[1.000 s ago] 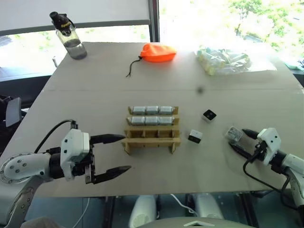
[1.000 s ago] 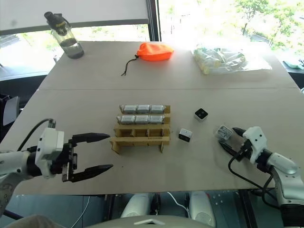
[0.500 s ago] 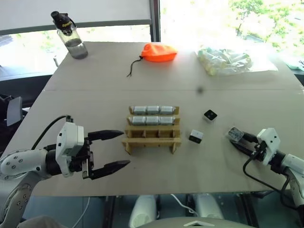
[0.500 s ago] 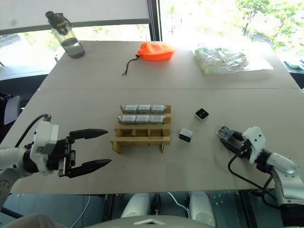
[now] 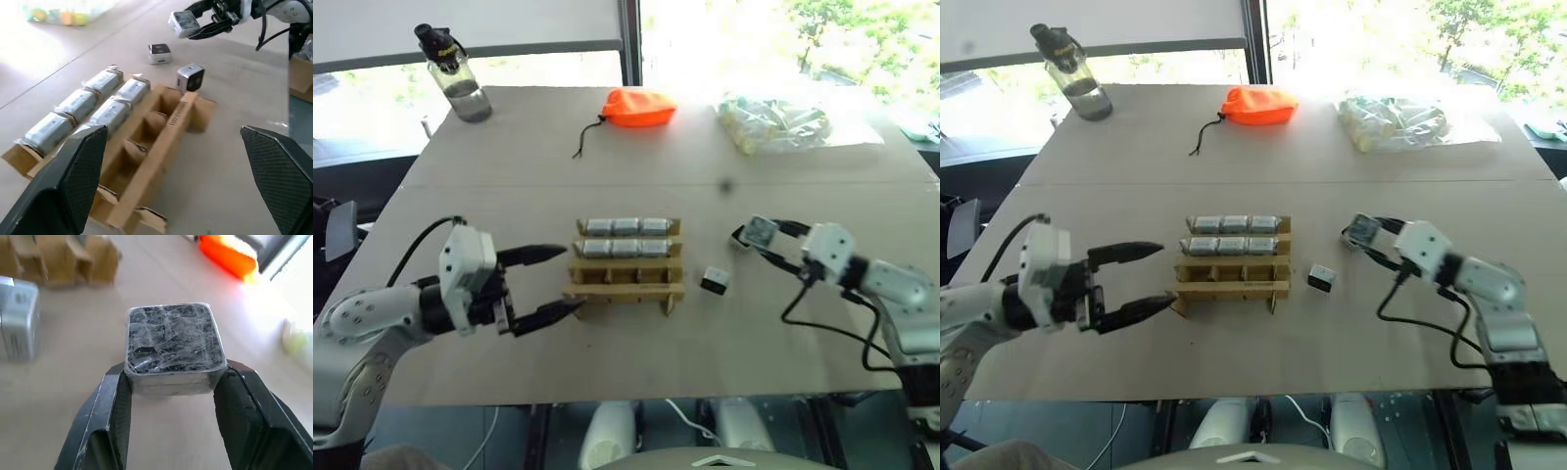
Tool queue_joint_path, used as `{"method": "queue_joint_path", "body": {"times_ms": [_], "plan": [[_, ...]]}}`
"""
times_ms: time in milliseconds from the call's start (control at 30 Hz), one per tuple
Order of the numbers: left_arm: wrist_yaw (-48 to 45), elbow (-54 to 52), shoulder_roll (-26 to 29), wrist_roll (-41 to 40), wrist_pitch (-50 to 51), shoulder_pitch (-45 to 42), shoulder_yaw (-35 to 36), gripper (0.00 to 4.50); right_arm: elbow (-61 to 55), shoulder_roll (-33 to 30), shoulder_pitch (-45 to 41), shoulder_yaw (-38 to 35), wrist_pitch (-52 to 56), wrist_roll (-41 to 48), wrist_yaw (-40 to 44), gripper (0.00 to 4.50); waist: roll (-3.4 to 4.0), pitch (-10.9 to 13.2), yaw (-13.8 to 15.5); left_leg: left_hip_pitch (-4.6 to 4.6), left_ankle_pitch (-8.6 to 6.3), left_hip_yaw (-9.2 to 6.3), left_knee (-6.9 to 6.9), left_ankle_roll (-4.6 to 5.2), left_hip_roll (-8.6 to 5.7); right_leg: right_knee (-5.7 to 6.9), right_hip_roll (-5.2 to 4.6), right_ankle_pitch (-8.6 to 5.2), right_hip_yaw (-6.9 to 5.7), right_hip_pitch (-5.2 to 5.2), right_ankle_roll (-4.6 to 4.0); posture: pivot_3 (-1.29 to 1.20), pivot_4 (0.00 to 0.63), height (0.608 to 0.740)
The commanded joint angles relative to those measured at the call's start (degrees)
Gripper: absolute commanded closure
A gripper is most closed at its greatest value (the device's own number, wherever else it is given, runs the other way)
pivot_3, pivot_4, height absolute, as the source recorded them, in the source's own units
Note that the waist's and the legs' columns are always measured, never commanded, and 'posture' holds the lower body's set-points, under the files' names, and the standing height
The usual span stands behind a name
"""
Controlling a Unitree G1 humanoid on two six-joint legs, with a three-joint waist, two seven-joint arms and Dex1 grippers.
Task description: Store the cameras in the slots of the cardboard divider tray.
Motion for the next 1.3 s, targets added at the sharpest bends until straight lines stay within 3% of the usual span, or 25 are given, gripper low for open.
{"method": "queue_joint_path", "body": {"times_ms": [33,233,333,600,967,1067,1267,1300], "plan": [[3.33,3.32,-0.25,-1.4,5.22,-8.13,-3.83,0.0,0.41,1.13,-9.13,7.9,-12.67,-6.94,2.32,2.66,-0.08,0.06,-0.06,0.0,0.01,-0.03,0.0,-0.02,-0.01,0.0,0.03,0.02,-0.02,0.0,0.02,0.0,0.15,0.74],[3.44,8.52,-0.66,-0.61,9.58,-17.51,-9.05,0.0,9.73,3.43,-20.93,17.84,-29.29,-17.4,1.22,2.66,-0.21,0.19,0.08,-0.19,0.05,-0.03,0.01,-0.11,-0.01,-0.1,-0.06,0.04,-0.07,-0.08,0.03,0.0,0.15,0.74],[1.26,11.68,0.27,3.55,8.75,-22.12,-13.86,0.0,13.98,6.34,-26.71,21.93,-33.15,-21.45,0.07,2.66,-0.37,0.38,0.01,-0.27,0.05,-0.01,0.02,-0.11,-0.05,-0.14,-0.09,0.04,-0.08,-0.13,0.04,0.0,0.15,0.74],[-6.56,16.16,0.24,5.77,8.84,-26.69,-19.6,0.0,19.82,11.16,-33.86,25.28,-34.9,-29.02,-6.44,2.66,-0.41,0.44,-1.03,-0.23,0.08,0.03,0.05,-0.16,-0.07,0.0,-0.08,0.04,-0.11,-0.13,0.04,0.0,0.15,0.74],[-10.05,20.54,-3.1,4.64,14.51,-34.41,-21.9,0.0,18.06,11.67,-33.75,26.7,-33.2,-30.07,-8.49,2.66,-0.42,0.45,-1.18,-0.23,0.12,-0.01,0.09,-0.22,-0.05,0.06,-0.09,0.05,-0.09,-0.13,0.05,0.0,0.15,0.74],[-11.4,20.86,-3.41,5.0,16.03,-35.22,-22.79,0.8,17.63,11.88,-33.83,26.58,-33.03,-30.85,-9.59,2.66,-0.42,0.45,-1.24,-0.22,0.12,-0.02,0.08,-0.22,-0.05,0.07,-0.08,0.05,-0.11,-0.14,0.04,0.0,0.15,0.74],[-12.51,21.6,-3.52,5.97,16.48,-36.07,-23.41,3.6,17.21,11.82,-33.93,26.36,-32.82,-31.71,-11.1,2.66,-0.42,0.46,-1.24,-0.22,0.12,-0.03,0.07,-0.22,-0.04,0.07,-0.07,0.05,-0.11,-0.15,0.04,0.0,0.15,0.74],[-12.48,21.7,-3.64,5.99,16.57,-36.19,-23.38,3.84,17.14,11.79,-33.92,26.36,-32.8,-31.74,-11.17,2.66,-0.42,0.46,-1.24,-0.23,0.12,-0.03,0.08,-0.22,-0.04,0.07,-0.08,0.05,-0.11,-0.14,0.04,0.0,0.15,0.74]]}}
